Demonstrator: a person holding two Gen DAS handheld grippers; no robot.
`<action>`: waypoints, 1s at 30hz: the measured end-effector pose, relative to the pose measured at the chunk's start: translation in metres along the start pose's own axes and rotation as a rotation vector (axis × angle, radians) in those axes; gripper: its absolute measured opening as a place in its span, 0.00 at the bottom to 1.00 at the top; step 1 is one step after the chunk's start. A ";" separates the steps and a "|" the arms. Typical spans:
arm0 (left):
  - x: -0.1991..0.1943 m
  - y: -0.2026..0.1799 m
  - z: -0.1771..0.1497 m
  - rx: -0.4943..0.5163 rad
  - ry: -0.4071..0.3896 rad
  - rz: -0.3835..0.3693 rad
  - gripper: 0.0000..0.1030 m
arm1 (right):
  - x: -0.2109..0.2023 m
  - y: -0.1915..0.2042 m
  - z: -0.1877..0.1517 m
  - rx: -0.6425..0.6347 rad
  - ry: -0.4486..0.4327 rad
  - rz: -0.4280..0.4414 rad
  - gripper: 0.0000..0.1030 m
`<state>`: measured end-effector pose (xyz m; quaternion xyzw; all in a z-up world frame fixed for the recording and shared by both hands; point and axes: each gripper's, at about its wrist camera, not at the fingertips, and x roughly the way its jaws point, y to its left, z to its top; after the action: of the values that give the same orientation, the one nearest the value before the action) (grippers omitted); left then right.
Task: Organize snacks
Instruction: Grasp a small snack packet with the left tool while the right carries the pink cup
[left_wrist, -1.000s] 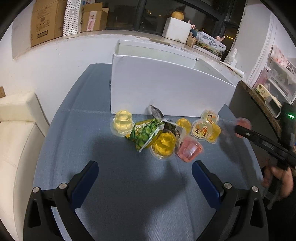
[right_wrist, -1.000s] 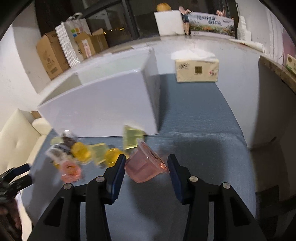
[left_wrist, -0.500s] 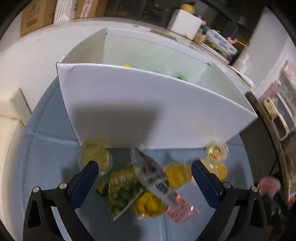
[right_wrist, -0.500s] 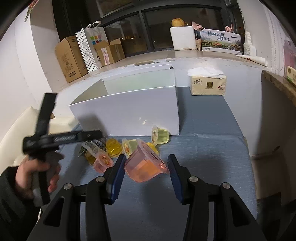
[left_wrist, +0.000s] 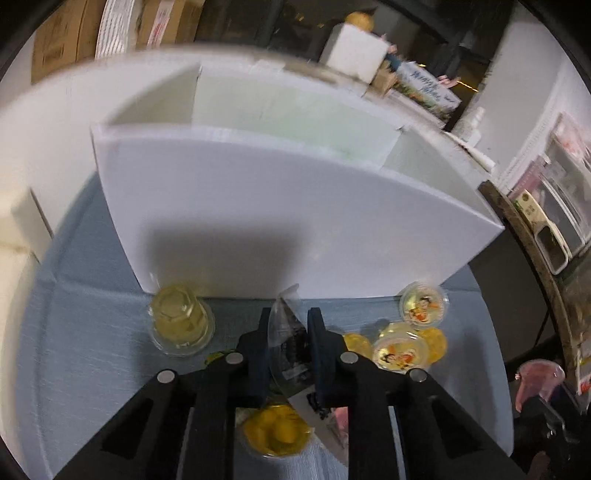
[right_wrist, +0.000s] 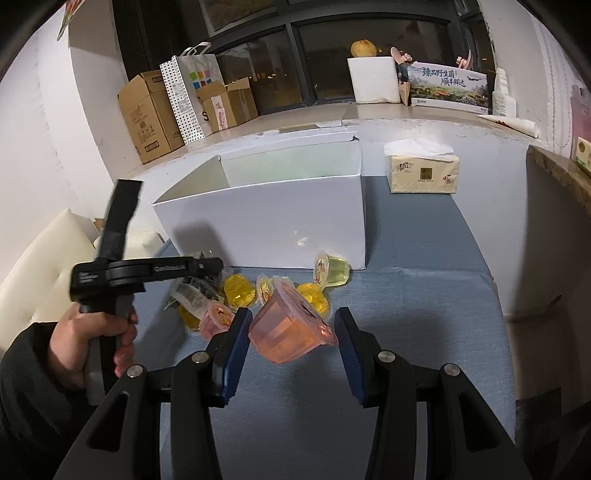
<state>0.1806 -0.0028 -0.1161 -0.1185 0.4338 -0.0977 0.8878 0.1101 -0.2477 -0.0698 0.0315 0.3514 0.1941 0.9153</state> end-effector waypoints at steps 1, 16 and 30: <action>-0.009 -0.004 -0.001 0.022 -0.023 -0.001 0.18 | -0.001 0.001 0.000 -0.002 -0.003 0.001 0.49; -0.115 -0.036 -0.004 0.130 -0.254 -0.047 0.17 | -0.012 0.020 0.011 -0.042 -0.045 0.027 0.49; -0.102 -0.040 0.115 0.157 -0.328 -0.012 0.17 | 0.043 0.023 0.154 -0.055 -0.120 0.047 0.49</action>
<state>0.2077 0.0019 0.0403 -0.0658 0.2735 -0.1161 0.9526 0.2329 -0.1983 0.0231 0.0261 0.2897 0.2230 0.9304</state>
